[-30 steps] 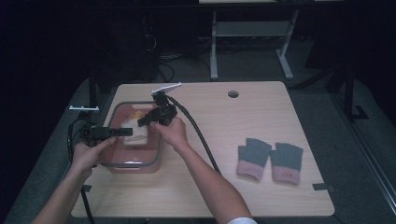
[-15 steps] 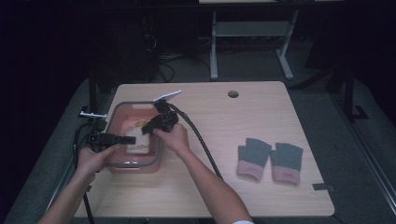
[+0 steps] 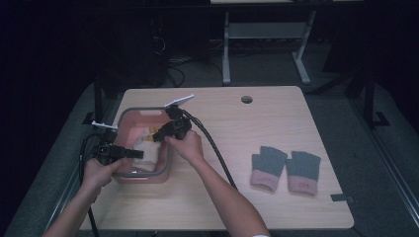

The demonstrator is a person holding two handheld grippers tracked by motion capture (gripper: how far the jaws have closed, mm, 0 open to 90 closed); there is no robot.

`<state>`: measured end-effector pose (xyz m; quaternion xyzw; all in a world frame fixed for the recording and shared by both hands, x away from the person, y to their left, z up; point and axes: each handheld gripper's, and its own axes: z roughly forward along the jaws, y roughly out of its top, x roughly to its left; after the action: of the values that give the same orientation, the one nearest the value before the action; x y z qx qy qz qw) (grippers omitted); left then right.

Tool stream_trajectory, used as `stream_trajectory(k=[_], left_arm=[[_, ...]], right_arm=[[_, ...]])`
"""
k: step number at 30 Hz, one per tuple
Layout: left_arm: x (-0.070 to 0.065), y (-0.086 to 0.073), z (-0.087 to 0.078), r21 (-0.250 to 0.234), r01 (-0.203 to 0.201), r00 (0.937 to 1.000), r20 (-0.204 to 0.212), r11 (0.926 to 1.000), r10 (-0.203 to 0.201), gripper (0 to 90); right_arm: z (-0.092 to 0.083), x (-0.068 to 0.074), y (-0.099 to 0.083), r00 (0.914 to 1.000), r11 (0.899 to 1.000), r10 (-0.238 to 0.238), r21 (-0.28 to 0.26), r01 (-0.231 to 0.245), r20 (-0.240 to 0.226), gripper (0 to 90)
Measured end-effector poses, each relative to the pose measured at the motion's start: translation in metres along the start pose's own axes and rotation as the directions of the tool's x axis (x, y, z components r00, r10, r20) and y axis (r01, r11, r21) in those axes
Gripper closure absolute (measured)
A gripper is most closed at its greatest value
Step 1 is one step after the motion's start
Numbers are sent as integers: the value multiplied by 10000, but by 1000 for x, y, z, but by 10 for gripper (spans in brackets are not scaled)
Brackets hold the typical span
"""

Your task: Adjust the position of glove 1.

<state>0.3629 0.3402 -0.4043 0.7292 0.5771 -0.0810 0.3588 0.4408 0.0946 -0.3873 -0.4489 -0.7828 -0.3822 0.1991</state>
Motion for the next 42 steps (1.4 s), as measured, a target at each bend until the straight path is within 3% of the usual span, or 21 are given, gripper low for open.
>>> stream_trajectory(k=[4,7,12,15,18,20,21,24,32,36,38,42], left_arm=[[-1,0,2,243,47,10000,-31,9997,-46,657],[-2,1,1,362,-5,9998,-182,9993,12,584],[-3,6,-15,-175,128,9992,-364,9998,-134,547],[-6,8,-19,-341,6,9987,-512,9994,-24,556],[-9,9,-18,-111,-319,9981,-533,9994,312,635],[-11,9,-9,332,-599,9955,-714,9977,621,653],[-11,9,-9,332,-599,9955,-714,9977,621,655],[-13,10,0,957,-1015,9828,-1447,9902,1147,668],[-15,11,12,1718,-1047,9720,-1907,9795,1374,654],[-15,13,8,1256,-827,9787,-1771,9886,1043,642],[-15,14,4,1253,-922,9777,-1765,9878,1137,635],[-18,16,-4,875,-942,9823,-1540,9917,1069,617]], right_arm=[[-3,0,-1,10000,10000,-77,-56,77,0,707],[-4,0,-1,9999,9999,-109,-62,109,-48,704],[-7,1,-2,9998,9998,-154,-94,153,-113,699],[-10,0,-3,9997,9997,-217,-142,215,-150,699],[-12,1,-4,9996,9996,-231,-170,228,-130,698],[-16,1,-5,9994,9994,-284,-206,280,-210,693],[-16,1,-5,9994,9994,-284,-206,280,-210,693],[-20,1,-7,9992,9992,-332,-208,327,-228,685],[-26,-2,-10,9989,9991,-370,-210,364,-295,676],[-30,-1,-11,9984,9986,-437,-302,426,-360,673],[-32,-2,-11,9981,9985,-454,-325,440,-428,671],[-37,-3,-12,9978,9982,-471,-401,452,-472,663]])
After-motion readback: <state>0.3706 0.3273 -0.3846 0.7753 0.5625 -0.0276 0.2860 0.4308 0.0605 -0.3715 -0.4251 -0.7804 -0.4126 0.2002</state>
